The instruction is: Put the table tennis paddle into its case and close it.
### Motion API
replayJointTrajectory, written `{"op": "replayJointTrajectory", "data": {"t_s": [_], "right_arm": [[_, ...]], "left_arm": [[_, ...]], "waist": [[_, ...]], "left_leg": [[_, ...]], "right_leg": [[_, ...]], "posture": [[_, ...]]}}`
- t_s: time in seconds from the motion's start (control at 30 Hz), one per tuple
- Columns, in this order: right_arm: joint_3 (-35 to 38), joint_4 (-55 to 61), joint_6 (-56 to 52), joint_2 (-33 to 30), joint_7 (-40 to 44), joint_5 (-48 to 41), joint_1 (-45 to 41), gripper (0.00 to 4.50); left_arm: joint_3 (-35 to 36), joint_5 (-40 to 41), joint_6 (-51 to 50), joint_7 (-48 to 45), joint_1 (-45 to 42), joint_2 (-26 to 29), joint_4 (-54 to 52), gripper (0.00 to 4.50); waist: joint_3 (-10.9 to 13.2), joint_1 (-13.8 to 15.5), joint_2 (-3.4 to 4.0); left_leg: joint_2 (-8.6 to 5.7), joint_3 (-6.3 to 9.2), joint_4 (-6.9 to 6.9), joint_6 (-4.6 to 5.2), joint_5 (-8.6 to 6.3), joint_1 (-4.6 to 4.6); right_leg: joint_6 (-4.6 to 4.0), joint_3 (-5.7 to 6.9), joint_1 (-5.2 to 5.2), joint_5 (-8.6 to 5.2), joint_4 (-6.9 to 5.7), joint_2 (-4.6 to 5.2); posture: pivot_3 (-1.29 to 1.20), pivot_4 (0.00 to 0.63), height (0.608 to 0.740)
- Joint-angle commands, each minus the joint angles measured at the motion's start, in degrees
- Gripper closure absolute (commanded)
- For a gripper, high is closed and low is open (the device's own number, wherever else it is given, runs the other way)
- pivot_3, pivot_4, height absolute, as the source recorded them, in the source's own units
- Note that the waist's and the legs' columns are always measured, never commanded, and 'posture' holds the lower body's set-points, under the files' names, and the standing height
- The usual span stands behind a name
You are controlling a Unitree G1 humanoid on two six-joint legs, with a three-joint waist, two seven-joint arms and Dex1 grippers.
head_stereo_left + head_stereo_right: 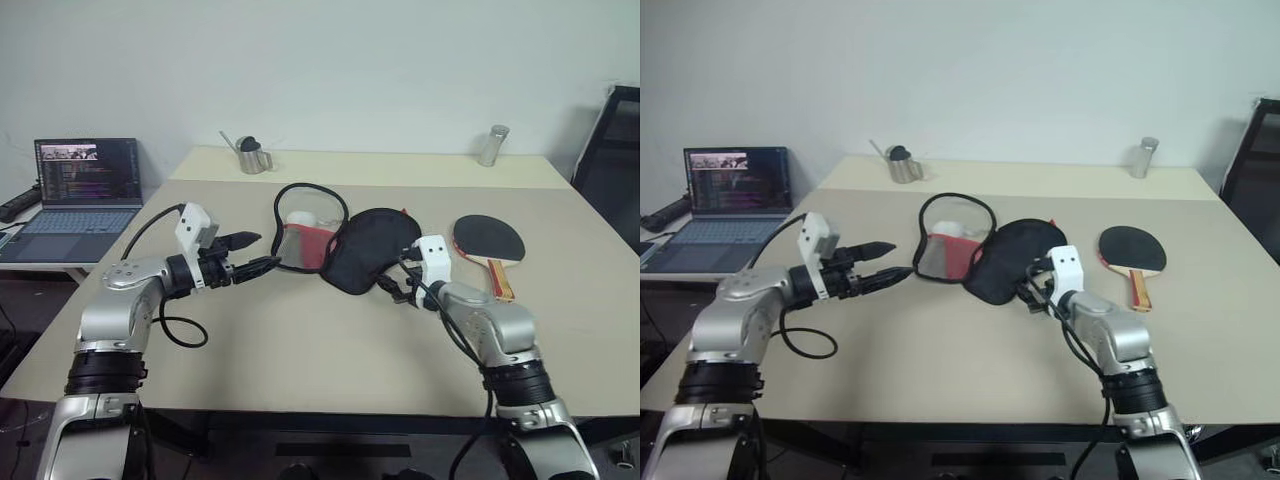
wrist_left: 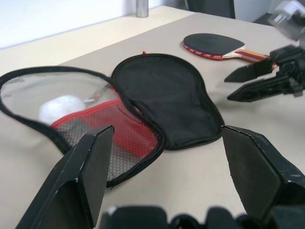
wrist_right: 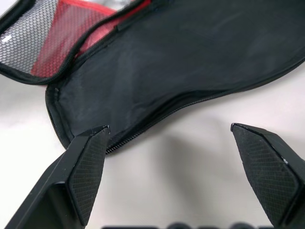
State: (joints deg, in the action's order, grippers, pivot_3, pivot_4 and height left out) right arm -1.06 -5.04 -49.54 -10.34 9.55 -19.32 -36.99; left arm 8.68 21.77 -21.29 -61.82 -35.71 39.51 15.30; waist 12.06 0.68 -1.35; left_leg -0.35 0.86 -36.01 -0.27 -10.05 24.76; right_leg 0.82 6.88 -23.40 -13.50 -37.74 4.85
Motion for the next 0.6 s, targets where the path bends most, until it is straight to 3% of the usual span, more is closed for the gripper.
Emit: {"op": "replayJointTrajectory", "data": {"t_s": [0.03, 0.43, 0.53, 0.6], "right_arm": [[1.72, -2.53, 3.54, 2.03, -0.98, 0.91, -2.64, 0.00], [-0.72, -7.58, 6.10, 6.48, 0.88, 3.36, -3.96, 0.00], [-0.78, -7.62, 5.98, 6.92, 1.11, 3.65, -4.00, 0.62], [-0.85, -7.56, 5.98, 7.22, 1.25, 3.72, -4.01, 1.30]], "left_arm": [[1.57, 0.94, 1.23, 0.18, -1.62, 0.98, -0.70, 0.64], [0.48, 0.97, 1.15, 0.73, -2.42, 0.00, -1.34, 0.64], [0.34, 0.88, 1.24, 0.68, -2.47, -0.21, -1.38, 0.60], [0.20, 0.89, 1.35, 0.71, -2.44, -0.38, -1.46, 0.60]], "waist": [[0.00, -0.04, 0.00], [0.00, -0.66, 0.01], [0.01, -0.72, 0.01], [0.01, -0.72, 0.01]], "left_leg": [[0.00, 0.00, 0.00, 0.00, 0.00, 0.00], [0.01, -0.01, 0.01, 0.00, 0.00, 0.00], [0.01, -0.02, 0.02, 0.00, 0.00, 0.00], [0.01, -0.02, 0.02, 0.00, 0.00, 0.00]], "right_leg": [[0.00, 0.00, 0.00, 0.00, 0.00, 0.00], [0.00, -0.04, -0.02, 0.00, -0.03, -0.02], [0.00, -0.05, -0.04, 0.00, -0.04, -0.03], [0.00, -0.06, -0.04, 0.00, -0.04, -0.03]], "posture": [[0.00, 0.150, 0.740], [0.00, 0.150, 0.740], [0.00, 0.150, 0.740], [0.00, 0.150, 0.740]]}}
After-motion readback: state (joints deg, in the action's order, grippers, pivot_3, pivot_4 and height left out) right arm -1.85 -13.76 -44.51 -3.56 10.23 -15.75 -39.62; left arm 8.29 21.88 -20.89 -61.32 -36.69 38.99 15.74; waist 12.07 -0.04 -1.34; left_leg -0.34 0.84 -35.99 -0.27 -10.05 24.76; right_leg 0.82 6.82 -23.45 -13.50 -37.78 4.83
